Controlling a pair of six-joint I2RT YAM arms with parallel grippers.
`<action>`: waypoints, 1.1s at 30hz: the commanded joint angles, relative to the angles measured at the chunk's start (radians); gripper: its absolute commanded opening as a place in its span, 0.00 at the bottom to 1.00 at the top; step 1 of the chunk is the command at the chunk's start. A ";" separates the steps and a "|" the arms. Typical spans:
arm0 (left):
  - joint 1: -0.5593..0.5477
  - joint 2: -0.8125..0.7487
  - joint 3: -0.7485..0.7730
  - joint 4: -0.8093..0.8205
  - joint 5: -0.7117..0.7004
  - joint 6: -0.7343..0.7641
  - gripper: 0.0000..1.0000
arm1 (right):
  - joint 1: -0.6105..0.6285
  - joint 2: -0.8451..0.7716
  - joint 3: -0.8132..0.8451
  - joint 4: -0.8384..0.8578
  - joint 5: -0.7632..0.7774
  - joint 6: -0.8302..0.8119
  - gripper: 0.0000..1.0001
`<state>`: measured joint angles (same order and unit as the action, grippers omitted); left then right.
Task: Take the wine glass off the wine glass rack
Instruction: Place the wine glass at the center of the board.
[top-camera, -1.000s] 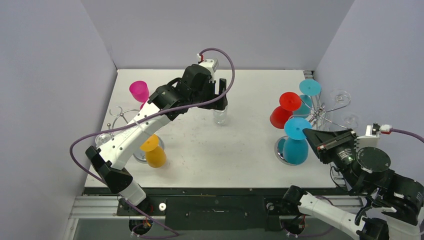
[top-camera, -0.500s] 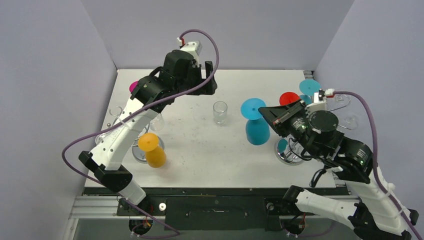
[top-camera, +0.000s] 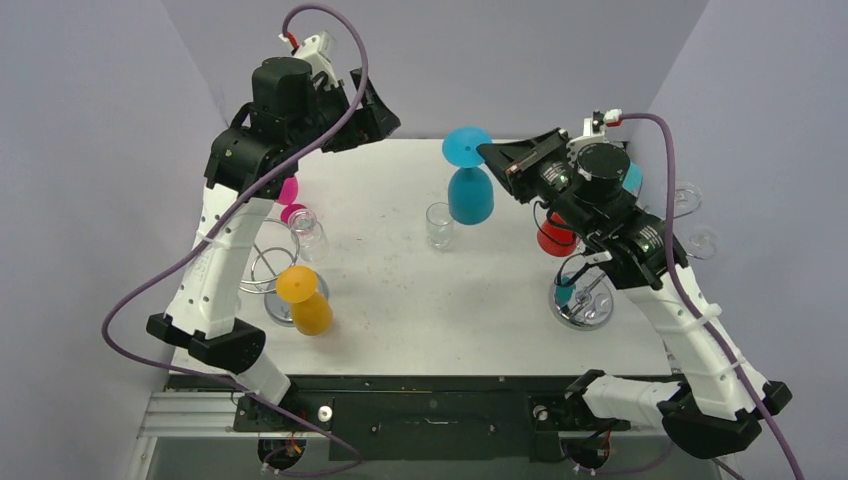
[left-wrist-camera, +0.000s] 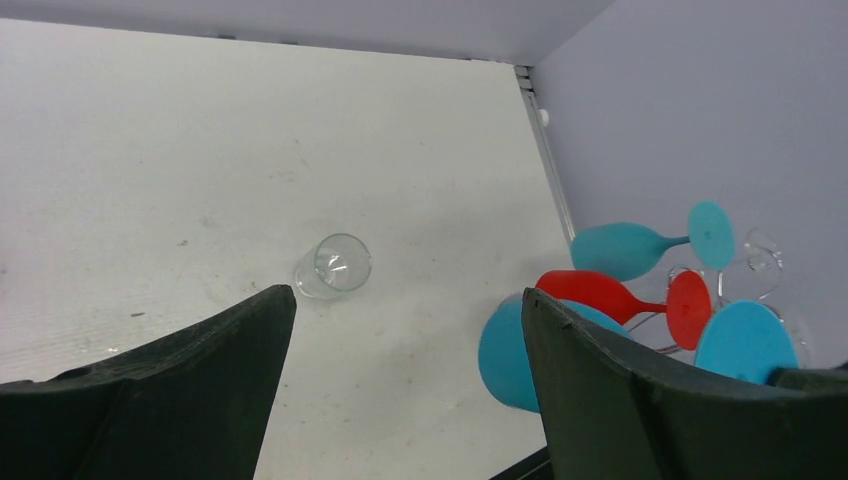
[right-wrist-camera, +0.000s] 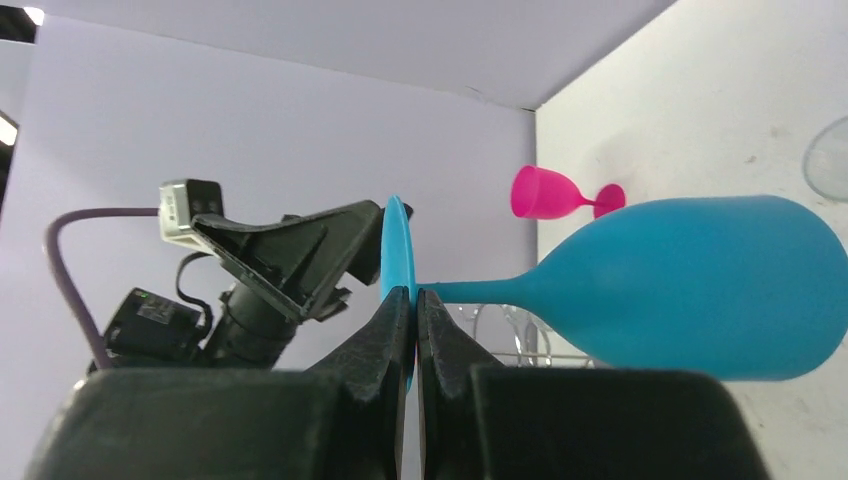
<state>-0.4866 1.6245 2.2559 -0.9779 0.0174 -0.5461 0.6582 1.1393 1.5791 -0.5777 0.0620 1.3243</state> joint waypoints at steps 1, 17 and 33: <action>0.070 -0.017 -0.058 0.128 0.230 -0.121 0.81 | -0.088 0.031 0.034 0.225 -0.170 0.051 0.00; 0.173 -0.170 -0.604 1.113 0.608 -0.627 0.86 | -0.284 0.112 -0.072 0.784 -0.377 0.582 0.00; 0.136 -0.183 -0.782 1.609 0.673 -0.969 0.78 | -0.297 0.115 -0.156 0.950 -0.384 0.759 0.00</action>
<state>-0.3347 1.4776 1.4860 0.4377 0.6609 -1.4181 0.3668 1.2568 1.4307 0.2638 -0.2985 2.0247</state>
